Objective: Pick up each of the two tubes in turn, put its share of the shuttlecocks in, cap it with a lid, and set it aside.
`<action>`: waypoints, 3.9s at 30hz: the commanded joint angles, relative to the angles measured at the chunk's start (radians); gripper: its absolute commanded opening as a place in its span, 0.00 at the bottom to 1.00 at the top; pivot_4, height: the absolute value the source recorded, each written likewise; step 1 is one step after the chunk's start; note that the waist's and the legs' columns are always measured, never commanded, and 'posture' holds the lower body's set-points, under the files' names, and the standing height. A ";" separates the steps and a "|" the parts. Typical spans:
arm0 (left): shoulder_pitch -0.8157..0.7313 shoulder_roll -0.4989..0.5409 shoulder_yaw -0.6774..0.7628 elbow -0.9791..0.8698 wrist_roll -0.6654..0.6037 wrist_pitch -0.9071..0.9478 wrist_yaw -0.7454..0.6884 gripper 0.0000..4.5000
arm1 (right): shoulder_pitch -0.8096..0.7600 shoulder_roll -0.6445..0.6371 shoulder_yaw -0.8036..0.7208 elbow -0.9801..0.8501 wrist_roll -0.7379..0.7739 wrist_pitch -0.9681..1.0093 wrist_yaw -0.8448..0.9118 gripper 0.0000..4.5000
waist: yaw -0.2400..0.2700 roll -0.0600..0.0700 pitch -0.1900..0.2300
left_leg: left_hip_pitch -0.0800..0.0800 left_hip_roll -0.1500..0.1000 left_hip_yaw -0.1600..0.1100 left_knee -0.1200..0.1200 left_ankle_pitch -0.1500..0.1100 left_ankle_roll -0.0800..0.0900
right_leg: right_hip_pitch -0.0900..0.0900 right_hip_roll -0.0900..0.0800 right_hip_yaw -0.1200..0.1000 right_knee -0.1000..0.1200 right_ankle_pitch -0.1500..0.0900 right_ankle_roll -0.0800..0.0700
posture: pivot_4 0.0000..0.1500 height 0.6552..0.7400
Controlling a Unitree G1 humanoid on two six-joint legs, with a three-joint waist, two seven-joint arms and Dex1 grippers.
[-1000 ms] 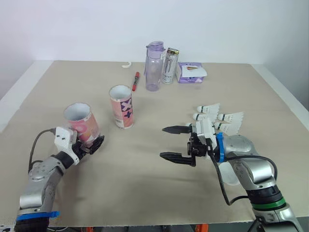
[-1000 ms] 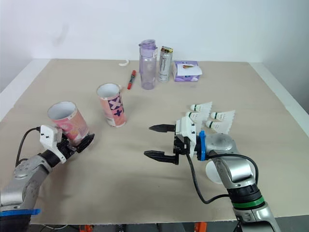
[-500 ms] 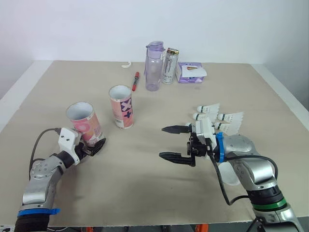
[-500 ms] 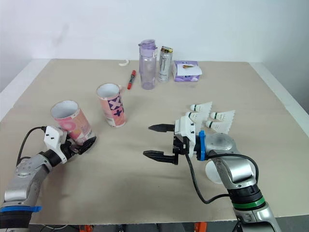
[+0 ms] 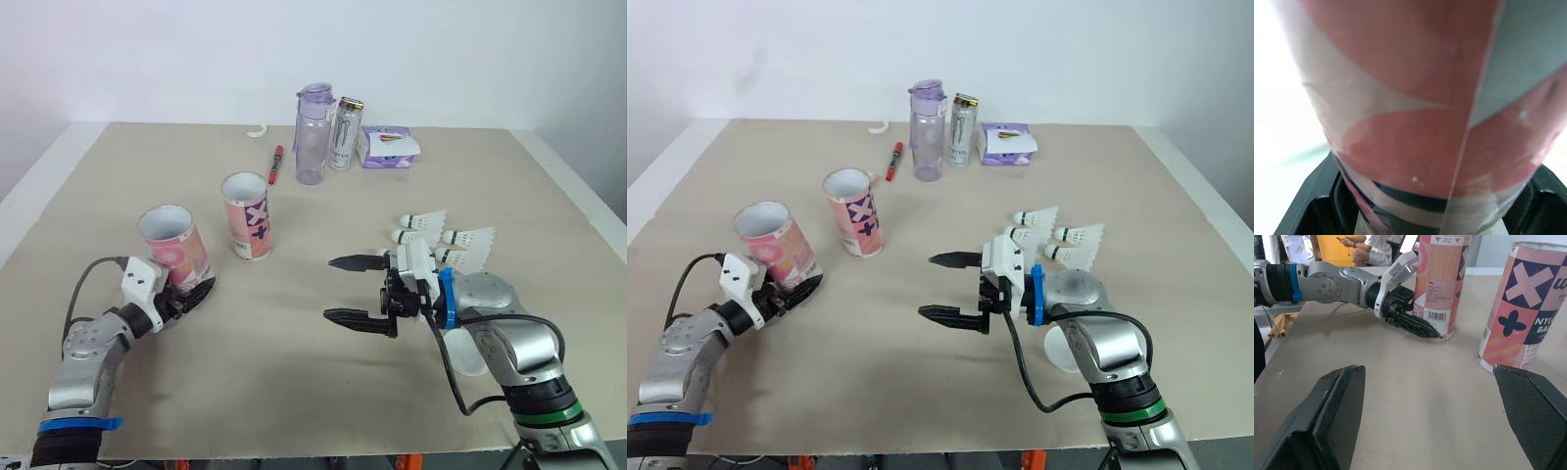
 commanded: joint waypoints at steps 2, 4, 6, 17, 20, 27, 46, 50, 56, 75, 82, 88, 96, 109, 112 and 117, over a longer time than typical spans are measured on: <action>0.026 0.061 0.027 -0.050 0.003 -0.036 -0.040 0.68 | 0.013 -0.014 -0.034 -0.068 0.034 -0.004 0.002 1.00 | 0.000 0.000 0.000 | 0.000 0.000 0.000 0.000 0.000 0.000 | 0.000 0.000 0.000 0.000 0.000 0.000 | 1.00 1.00; 0.069 0.097 0.019 -0.114 0.003 -0.038 -0.073 0.68 | 0.033 -0.029 -0.041 -0.089 0.037 -0.015 0.017 1.00 | 0.000 0.000 0.000 | 0.000 0.000 0.000 -0.001 0.000 0.000 | 0.000 0.000 0.000 0.000 0.000 -0.001 | 1.00 1.00; 0.117 0.129 0.016 -0.197 -0.014 -0.017 -0.100 0.68 | 0.056 -0.044 -0.052 -0.114 0.049 -0.017 0.022 1.00 | 0.000 0.000 0.000 | -0.002 0.000 0.000 -0.001 -0.001 -0.001 | -0.002 -0.001 0.000 0.000 -0.001 -0.001 | 1.00 1.00; 0.102 0.283 -0.147 -0.512 -0.021 0.140 -0.229 0.68 | 0.187 -0.105 -0.118 -0.271 0.142 0.039 -0.011 1.00 | 0.004 0.000 0.000 | -0.003 -0.001 -0.001 0.000 -0.001 -0.002 | -0.002 -0.003 -0.002 0.000 -0.008 0.000 | 1.00 1.00; -0.038 0.304 -0.274 -0.546 -0.011 0.251 -0.267 0.68 | 0.234 -0.115 -0.151 -0.294 0.152 0.047 -0.041 1.00 | 0.004 0.000 0.000 | -0.003 0.000 -0.001 0.001 -0.001 -0.002 | -0.001 -0.002 -0.002 0.000 -0.007 0.000 | 1.00 1.00; -0.325 0.318 -0.511 -0.508 0.070 0.397 -0.376 0.68 | 0.381 -0.118 -0.239 -0.352 0.158 0.044 -0.112 1.00 | 0.006 0.000 0.000 | -0.003 -0.001 -0.002 0.001 -0.001 -0.002 | 0.000 0.000 -0.001 0.001 -0.008 0.005 | 1.00 1.00; -0.505 0.175 -0.757 -0.304 0.405 0.329 -0.359 0.68 | 0.479 -0.088 -0.289 -0.375 0.157 0.028 -0.237 1.00 | 0.027 0.003 -0.001 | -0.003 -0.004 -0.011 0.005 0.001 0.001 | 0.006 0.005 0.002 0.002 -0.010 0.004 | 1.00 1.00; -0.504 0.162 -0.761 -0.302 0.432 0.326 -0.361 0.68 | 0.536 -0.086 -0.406 -0.367 0.187 0.049 -0.302 1.00 | 0.029 0.004 -0.002 | -0.003 -0.007 -0.011 0.006 0.002 0.003 | 0.008 0.005 0.006 0.001 -0.009 0.005 | 1.00 1.00; -0.495 0.155 -0.752 -0.302 0.445 0.322 -0.369 0.68 | 0.660 -0.118 -0.624 -0.304 0.207 0.060 -0.290 1.00 | 0.028 0.005 -0.003 | -0.003 -0.016 -0.011 0.006 0.005 0.008 | 0.008 -0.004 0.007 0.001 -0.008 0.009 | 1.00 1.00; -0.495 0.147 -0.753 -0.309 0.468 0.321 -0.370 0.68 | 0.593 -0.088 -0.628 -0.096 0.212 0.188 -0.384 1.00 | 0.025 0.009 -0.006 | -0.003 -0.018 -0.011 0.006 0.006 0.010 | 0.009 -0.007 0.007 0.001 -0.007 0.010 | 1.00 1.00; -0.483 0.152 -0.744 -0.331 0.474 0.335 -0.369 0.68 | 0.581 -0.085 -0.619 -0.084 0.198 0.218 -0.399 1.00 | 0.025 0.010 -0.006 | -0.004 -0.018 -0.011 0.005 0.006 0.010 | 0.009 -0.007 0.007 0.001 -0.008 0.011 | 1.00 1.00; -0.477 0.151 -0.741 -0.332 0.476 0.340 -0.363 0.68 | 0.575 -0.085 -0.599 -0.080 0.200 0.250 -0.399 1.00 | 0.024 0.010 -0.006 | -0.004 -0.018 -0.011 0.005 0.006 0.010 | 0.009 -0.006 0.007 0.001 -0.008 0.011 | 1.00 1.00; -0.482 0.141 -0.744 -0.327 0.479 0.346 -0.356 0.68 | 0.530 -0.064 -0.549 -0.069 0.192 0.287 -0.448 1.00 | 0.024 0.010 -0.006 | -0.003 -0.018 -0.011 0.005 0.006 0.010 | 0.009 -0.006 0.007 0.001 -0.007 0.011 | 1.00 1.00; -0.470 0.145 -0.740 -0.329 0.481 0.356 -0.351 0.67 | 0.430 -0.047 -0.547 -0.011 0.197 0.361 -0.536 0.94 | 0.024 0.010 -0.006 | -0.004 -0.018 -0.011 0.005 0.006 0.010 | 0.009 -0.006 0.007 0.001 -0.007 0.011 | 1.00 1.00; -0.469 0.142 -0.741 -0.328 0.483 0.358 -0.348 0.67 | 0.415 -0.047 -0.543 0.002 0.193 0.369 -0.545 0.76 | 0.024 0.010 -0.006 | -0.004 -0.018 -0.011 0.005 0.006 0.010 | 0.009 -0.006 0.007 0.001 -0.007 0.011 | 1.00 1.00; -0.468 0.137 -0.741 -0.325 0.484 0.360 -0.342 0.67 | 0.398 -0.056 -0.531 0.019 0.176 0.379 -0.552 0.38 | 0.024 0.010 -0.006 | -0.004 -0.018 -0.011 0.005 0.006 0.010 | 0.009 -0.006 0.007 0.001 -0.007 0.011 | 1.00 1.00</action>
